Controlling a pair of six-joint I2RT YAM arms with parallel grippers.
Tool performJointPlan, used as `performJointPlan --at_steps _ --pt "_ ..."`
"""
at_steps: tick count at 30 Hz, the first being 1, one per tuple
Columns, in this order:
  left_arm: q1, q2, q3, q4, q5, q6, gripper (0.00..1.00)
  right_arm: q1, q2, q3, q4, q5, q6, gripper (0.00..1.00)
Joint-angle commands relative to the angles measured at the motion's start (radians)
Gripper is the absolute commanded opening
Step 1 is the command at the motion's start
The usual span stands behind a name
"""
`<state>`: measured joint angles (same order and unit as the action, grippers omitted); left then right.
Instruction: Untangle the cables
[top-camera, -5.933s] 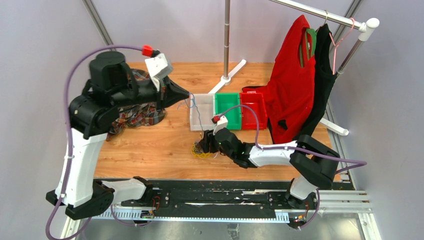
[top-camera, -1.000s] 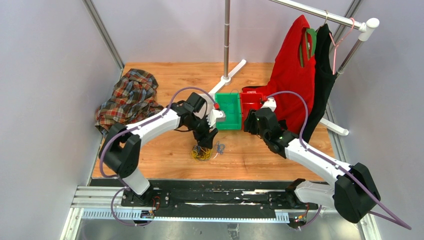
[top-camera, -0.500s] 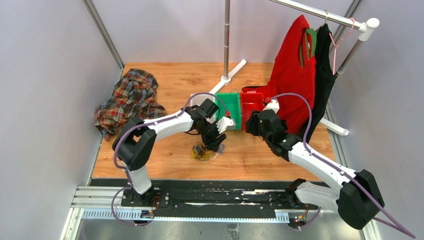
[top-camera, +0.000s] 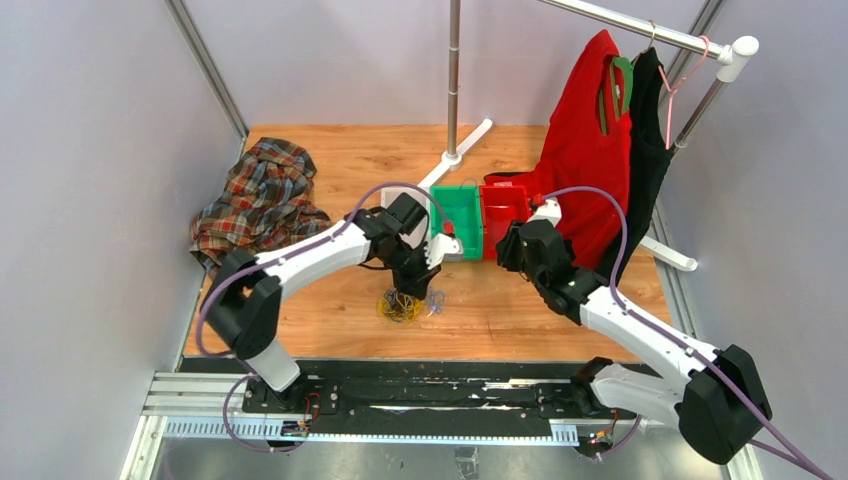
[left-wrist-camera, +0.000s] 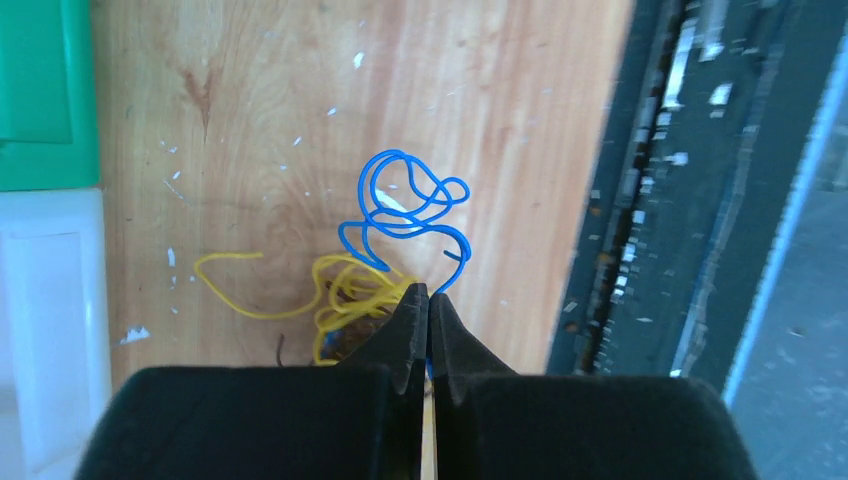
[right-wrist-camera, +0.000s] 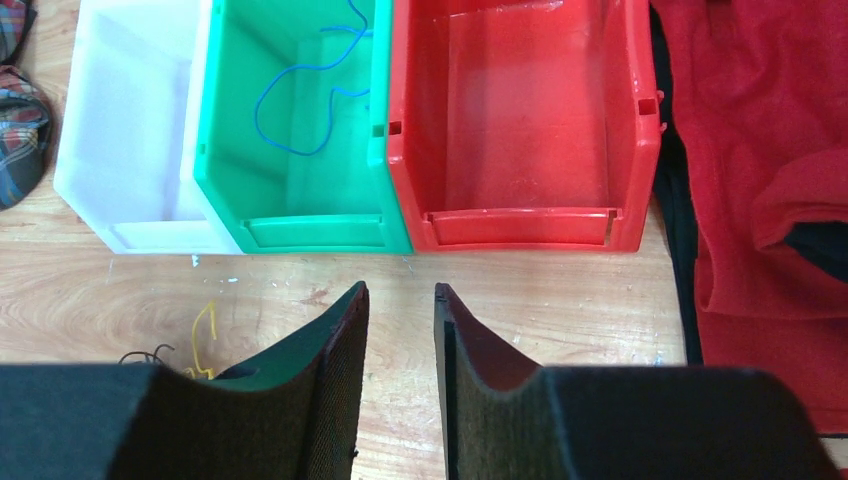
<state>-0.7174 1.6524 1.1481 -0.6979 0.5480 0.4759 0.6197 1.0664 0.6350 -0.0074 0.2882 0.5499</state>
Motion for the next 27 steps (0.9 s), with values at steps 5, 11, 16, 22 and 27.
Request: performJointPlan --at_steps 5,11,16,22,27 --pt "0.031 -0.284 0.151 -0.215 0.127 -0.042 0.01 0.014 -0.034 0.011 0.031 -0.087 -0.010 0.31" --pt "0.074 -0.382 0.267 -0.287 0.069 -0.103 0.01 0.107 -0.011 0.029 0.169 -0.215 -0.071 0.64" --pt "0.082 -0.429 0.371 -0.334 0.011 -0.115 0.01 0.216 0.032 0.070 0.282 -0.332 -0.103 0.70" --pt "0.082 -0.458 0.427 -0.334 -0.060 -0.122 0.01 0.357 0.081 0.127 0.383 -0.351 -0.163 0.71" --pt "0.082 -0.480 0.459 -0.335 -0.064 -0.109 0.01 0.451 0.149 0.166 0.456 -0.357 -0.217 0.71"
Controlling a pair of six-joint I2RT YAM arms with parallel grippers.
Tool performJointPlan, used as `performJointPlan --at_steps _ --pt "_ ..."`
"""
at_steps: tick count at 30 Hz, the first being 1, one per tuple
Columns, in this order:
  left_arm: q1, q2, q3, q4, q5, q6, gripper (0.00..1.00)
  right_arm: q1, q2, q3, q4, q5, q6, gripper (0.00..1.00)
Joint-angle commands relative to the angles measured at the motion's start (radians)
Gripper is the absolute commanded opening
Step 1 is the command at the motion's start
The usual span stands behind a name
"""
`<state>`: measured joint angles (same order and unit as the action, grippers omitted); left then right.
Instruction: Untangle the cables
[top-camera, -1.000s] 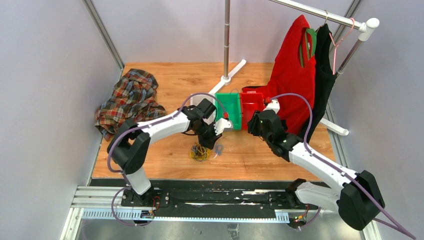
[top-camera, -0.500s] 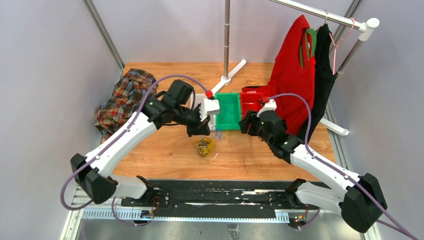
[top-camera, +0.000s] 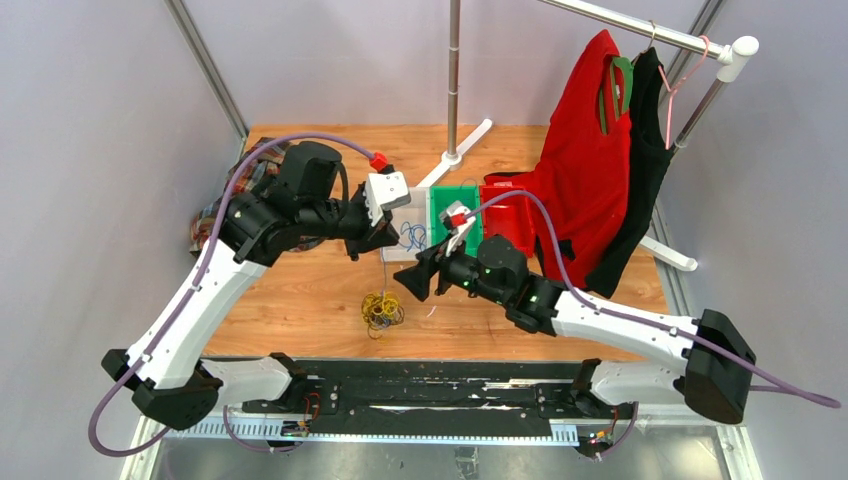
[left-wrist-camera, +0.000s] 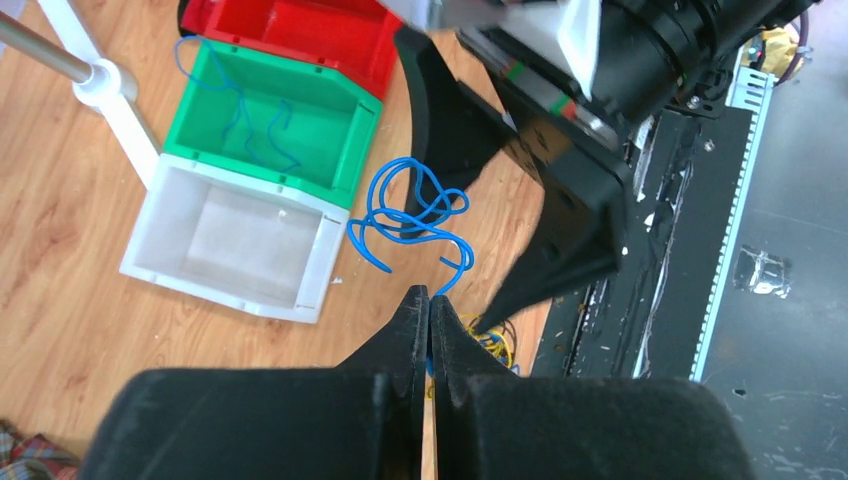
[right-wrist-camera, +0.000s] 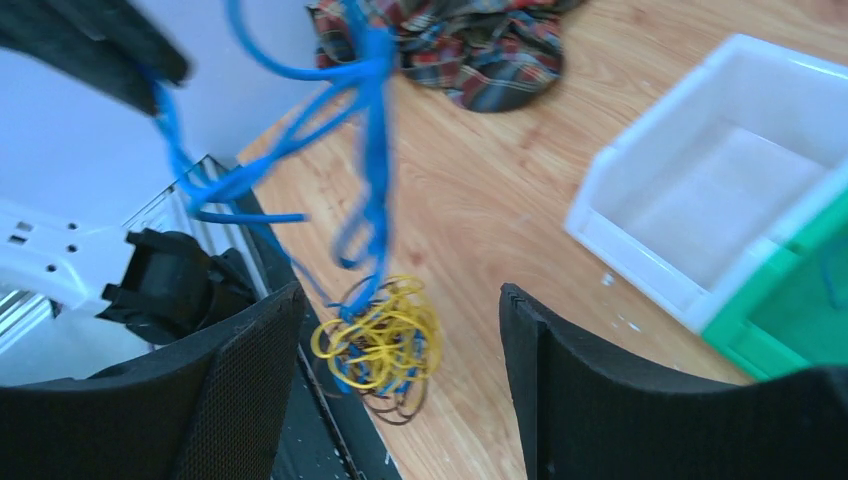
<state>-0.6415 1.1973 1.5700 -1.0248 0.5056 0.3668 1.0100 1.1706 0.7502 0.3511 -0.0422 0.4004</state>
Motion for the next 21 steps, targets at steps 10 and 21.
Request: performJointPlan --at_steps 10,21 --pt "0.005 -0.058 0.088 -0.008 -0.029 -0.032 0.00 0.095 0.216 0.161 0.128 0.032 -0.059 0.65" --pt "0.005 -0.048 0.234 -0.020 -0.070 -0.044 0.00 0.095 0.348 0.057 0.289 0.122 -0.002 0.37"
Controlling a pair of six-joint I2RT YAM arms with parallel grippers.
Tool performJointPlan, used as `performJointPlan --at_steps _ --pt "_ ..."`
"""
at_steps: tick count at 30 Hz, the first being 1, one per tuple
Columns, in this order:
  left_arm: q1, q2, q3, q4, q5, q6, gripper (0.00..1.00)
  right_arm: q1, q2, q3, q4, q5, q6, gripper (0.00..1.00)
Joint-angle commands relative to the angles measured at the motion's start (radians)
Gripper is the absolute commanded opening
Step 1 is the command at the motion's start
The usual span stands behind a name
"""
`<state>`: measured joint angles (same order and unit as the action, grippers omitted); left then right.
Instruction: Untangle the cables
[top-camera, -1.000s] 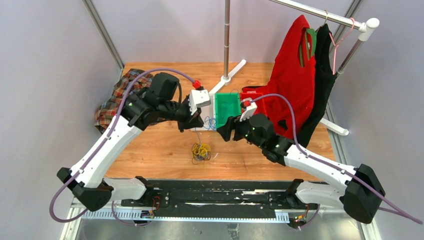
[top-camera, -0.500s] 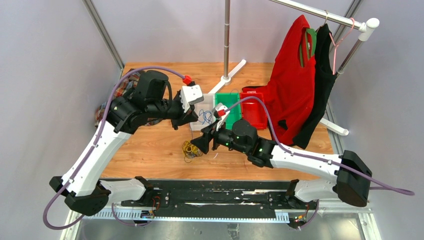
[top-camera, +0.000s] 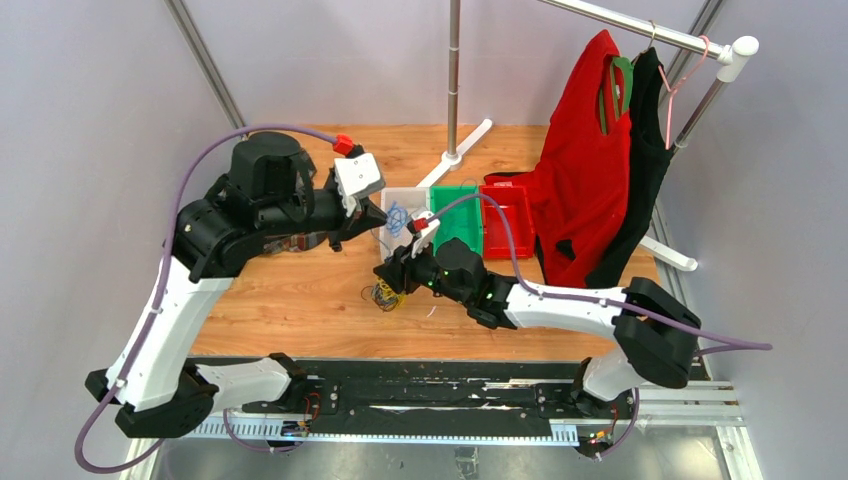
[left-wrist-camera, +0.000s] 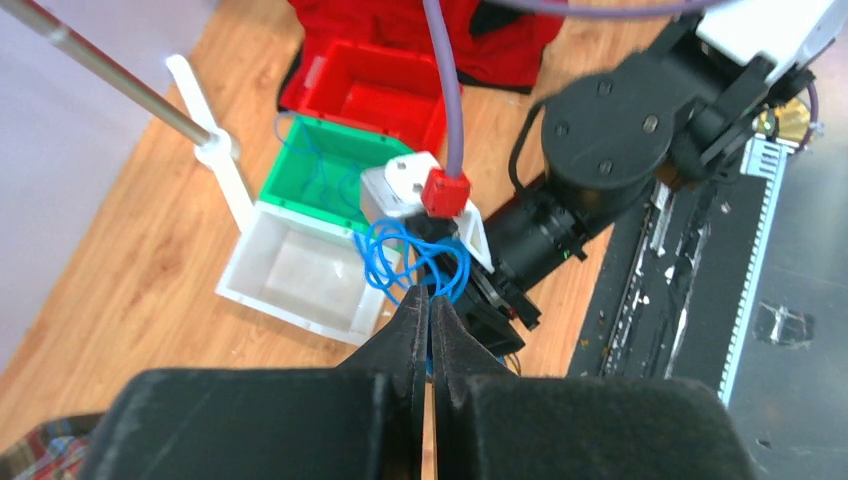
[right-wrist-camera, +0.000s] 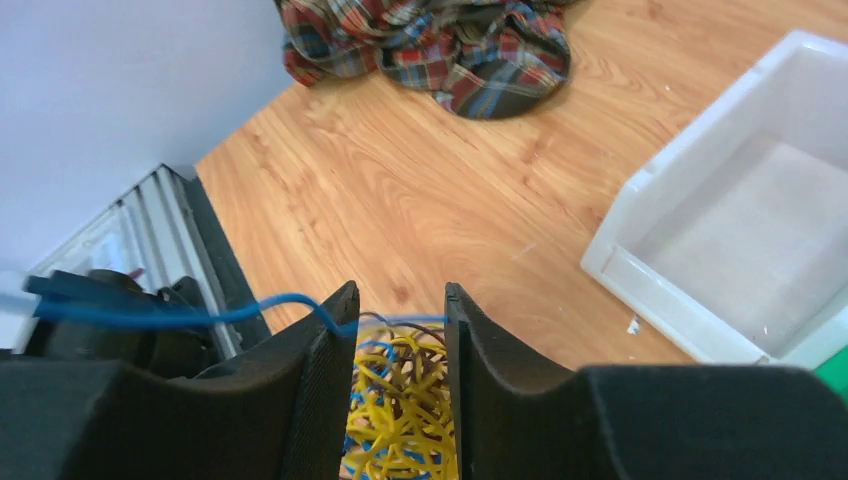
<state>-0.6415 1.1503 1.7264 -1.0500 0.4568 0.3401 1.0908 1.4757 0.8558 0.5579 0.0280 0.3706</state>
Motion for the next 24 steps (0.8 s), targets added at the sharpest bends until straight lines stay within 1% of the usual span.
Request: performJointPlan --at_steps 1,9,13,16,18,21,24 --pt "0.006 0.003 0.095 0.005 -0.029 -0.015 0.00 0.014 0.058 -0.058 0.086 0.051 0.032 0.36" --pt "0.005 0.052 0.288 0.007 -0.094 0.001 0.00 0.014 0.149 -0.153 0.128 0.078 0.086 0.38" --pt "0.006 0.078 0.348 0.008 -0.107 0.002 0.00 0.014 0.152 -0.184 0.124 0.101 0.097 0.42" --pt "0.005 0.091 0.332 0.008 -0.096 -0.005 0.00 0.012 0.091 -0.185 0.050 0.160 0.094 0.47" --pt "0.005 0.094 0.285 0.021 -0.084 -0.016 0.00 -0.003 0.029 -0.182 -0.007 0.196 0.091 0.52" --pt "0.005 0.086 0.184 0.103 -0.070 -0.051 0.00 -0.038 -0.072 -0.179 -0.094 0.237 0.092 0.59" --pt "0.003 0.088 0.094 0.185 -0.057 -0.070 0.00 -0.072 -0.170 -0.170 -0.201 0.319 0.091 0.66"
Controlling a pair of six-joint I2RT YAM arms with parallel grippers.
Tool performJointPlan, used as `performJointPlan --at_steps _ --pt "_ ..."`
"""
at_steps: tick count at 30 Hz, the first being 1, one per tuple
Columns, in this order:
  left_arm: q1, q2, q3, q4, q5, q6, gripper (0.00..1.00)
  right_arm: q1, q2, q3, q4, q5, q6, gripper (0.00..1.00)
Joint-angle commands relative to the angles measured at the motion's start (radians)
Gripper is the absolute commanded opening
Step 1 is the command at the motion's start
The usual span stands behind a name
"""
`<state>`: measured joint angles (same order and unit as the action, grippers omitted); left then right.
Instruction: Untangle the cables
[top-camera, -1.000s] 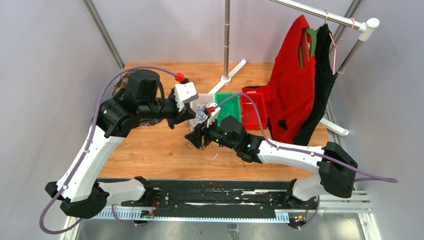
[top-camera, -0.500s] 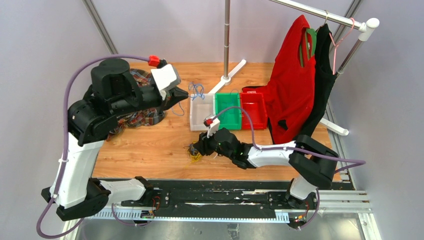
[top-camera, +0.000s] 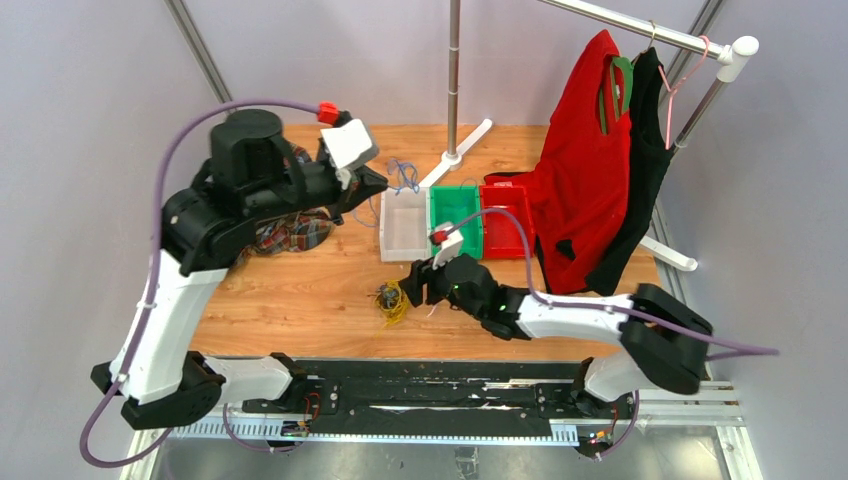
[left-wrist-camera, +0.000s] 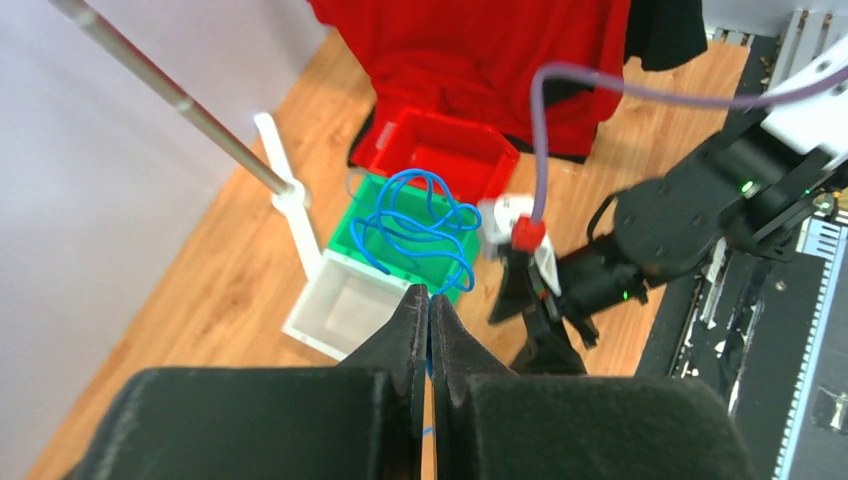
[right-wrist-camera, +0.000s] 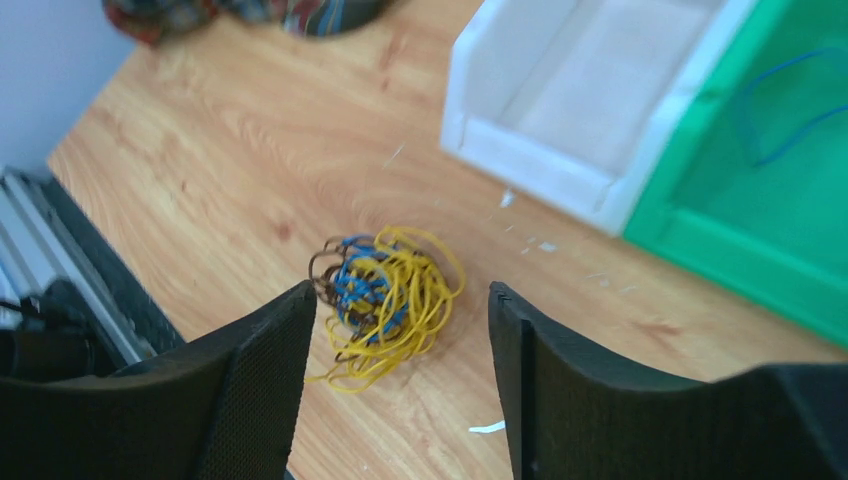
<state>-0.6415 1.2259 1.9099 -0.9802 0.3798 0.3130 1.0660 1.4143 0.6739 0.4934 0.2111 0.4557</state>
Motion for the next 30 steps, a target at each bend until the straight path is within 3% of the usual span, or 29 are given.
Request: performJointPlan --at_steps 1,7,14,24,30 --pt "0.003 0.021 -0.109 0.134 0.022 -0.046 0.00 -0.059 -0.139 0.010 -0.162 0.161 0.003 0.67" --pt "0.000 0.119 -0.176 0.250 0.028 -0.080 0.01 -0.135 -0.282 -0.012 -0.312 0.355 0.013 0.69" --pt "-0.010 0.322 -0.144 0.379 0.039 -0.130 0.00 -0.199 -0.408 -0.054 -0.439 0.534 0.049 0.62" --pt "-0.009 0.578 -0.126 0.575 0.063 -0.193 0.00 -0.277 -0.480 -0.092 -0.460 0.522 0.037 0.61" --pt "-0.007 0.691 -0.141 0.649 0.030 -0.151 0.01 -0.325 -0.465 -0.087 -0.462 0.474 0.036 0.61"
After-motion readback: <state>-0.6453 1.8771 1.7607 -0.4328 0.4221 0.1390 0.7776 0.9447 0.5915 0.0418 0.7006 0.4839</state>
